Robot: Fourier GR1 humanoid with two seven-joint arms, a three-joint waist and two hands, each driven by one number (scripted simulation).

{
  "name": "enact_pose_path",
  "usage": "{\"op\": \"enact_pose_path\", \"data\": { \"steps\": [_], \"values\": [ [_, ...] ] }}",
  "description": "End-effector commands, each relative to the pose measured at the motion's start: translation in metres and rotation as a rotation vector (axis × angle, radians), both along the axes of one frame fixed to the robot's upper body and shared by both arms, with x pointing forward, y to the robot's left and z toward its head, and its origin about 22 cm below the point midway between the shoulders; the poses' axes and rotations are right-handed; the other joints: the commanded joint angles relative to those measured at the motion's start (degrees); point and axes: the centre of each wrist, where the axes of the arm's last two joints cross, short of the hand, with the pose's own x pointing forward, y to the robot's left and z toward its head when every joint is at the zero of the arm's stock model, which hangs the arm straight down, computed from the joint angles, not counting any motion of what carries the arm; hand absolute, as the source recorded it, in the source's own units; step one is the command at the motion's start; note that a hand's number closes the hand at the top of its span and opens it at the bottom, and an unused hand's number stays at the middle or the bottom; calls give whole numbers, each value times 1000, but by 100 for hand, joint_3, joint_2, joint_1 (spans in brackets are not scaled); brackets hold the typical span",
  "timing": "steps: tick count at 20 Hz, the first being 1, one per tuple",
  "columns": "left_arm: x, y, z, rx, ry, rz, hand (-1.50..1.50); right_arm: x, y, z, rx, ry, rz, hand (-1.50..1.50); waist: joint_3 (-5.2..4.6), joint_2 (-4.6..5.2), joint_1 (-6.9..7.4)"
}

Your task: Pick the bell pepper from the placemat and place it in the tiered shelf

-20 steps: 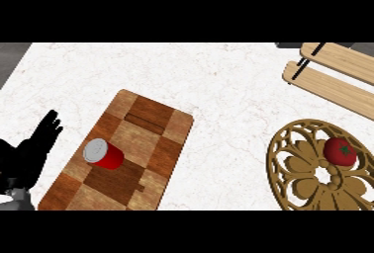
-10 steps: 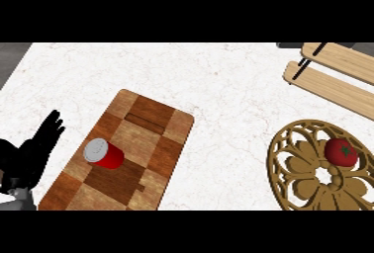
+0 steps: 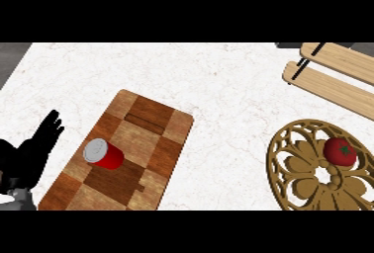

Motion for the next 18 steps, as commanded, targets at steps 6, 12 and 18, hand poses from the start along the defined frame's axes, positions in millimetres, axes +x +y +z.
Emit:
{"op": "enact_pose_path", "data": {
  "steps": [6,12,18],
  "values": [
    [-12,-3,-7,17,9,26,0,-27,-28,30,287,-132,72,-150,0,-37,-78],
    [-18,3,0,0,7,17,0,-69,-59,47,341,-296,91,-150,1,-42,-102],
    [-16,11,-3,0,21,51,0,-159,-91,111,345,-367,31,-150,-1,-71,-231]
  ]
}}
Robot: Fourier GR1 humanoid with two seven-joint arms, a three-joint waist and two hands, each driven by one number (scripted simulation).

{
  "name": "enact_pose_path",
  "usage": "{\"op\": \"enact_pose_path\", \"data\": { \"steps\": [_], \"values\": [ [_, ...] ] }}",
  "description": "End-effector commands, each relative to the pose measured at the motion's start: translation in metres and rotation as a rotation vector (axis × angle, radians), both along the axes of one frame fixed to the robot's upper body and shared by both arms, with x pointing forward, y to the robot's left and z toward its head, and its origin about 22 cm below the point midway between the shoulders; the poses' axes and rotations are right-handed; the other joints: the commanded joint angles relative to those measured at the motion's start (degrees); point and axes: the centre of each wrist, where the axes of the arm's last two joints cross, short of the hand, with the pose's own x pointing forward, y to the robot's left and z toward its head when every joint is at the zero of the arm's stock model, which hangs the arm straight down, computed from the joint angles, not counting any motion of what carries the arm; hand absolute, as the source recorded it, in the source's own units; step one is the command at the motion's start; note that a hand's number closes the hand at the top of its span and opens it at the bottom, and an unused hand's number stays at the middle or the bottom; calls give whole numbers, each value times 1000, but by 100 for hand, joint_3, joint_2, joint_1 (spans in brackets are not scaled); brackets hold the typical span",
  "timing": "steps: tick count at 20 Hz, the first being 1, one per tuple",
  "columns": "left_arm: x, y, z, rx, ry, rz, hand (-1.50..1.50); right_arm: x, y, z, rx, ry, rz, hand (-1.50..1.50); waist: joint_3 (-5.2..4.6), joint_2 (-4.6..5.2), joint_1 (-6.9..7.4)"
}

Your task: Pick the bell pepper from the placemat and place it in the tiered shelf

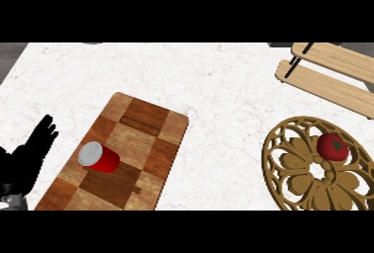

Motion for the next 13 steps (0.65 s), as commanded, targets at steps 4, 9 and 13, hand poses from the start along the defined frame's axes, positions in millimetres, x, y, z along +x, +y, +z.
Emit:
{"op": "enact_pose_path", "data": {
  "steps": [4,9,13],
  "values": [
    [4,-1,-1,-4,-23,11,0,-102,-41,39,22,-8,-115,-150,3,-7,-121],
    [-26,19,0,10,25,55,0,-185,-69,66,3,73,-77,-150,20,-71,-257],
    [-25,-2,-14,-11,-2,42,0,-225,-92,61,10,54,-48,-150,24,-33,-266]
  ]
}}
